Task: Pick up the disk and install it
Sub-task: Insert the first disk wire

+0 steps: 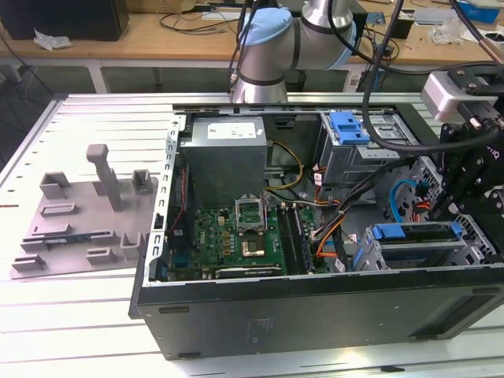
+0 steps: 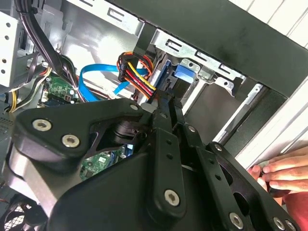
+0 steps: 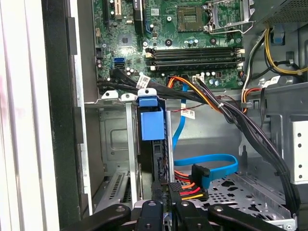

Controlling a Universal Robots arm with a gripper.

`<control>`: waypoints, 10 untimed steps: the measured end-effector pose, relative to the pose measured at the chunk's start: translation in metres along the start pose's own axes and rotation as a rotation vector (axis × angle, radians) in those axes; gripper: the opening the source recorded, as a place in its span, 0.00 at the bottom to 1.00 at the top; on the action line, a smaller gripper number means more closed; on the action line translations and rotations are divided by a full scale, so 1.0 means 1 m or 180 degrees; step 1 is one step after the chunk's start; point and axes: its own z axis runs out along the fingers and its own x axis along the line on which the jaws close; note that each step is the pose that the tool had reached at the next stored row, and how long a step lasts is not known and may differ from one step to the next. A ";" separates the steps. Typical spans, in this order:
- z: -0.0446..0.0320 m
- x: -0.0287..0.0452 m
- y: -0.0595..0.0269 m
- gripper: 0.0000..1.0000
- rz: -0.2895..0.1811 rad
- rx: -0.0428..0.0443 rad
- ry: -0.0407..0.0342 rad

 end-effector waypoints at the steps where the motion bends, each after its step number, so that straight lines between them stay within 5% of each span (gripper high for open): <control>1: 0.0001 -0.0009 0.0001 0.17 0.0000 0.0000 0.0000; 10: 0.0004 -0.0015 0.0000 0.17 0.0000 0.0000 0.0000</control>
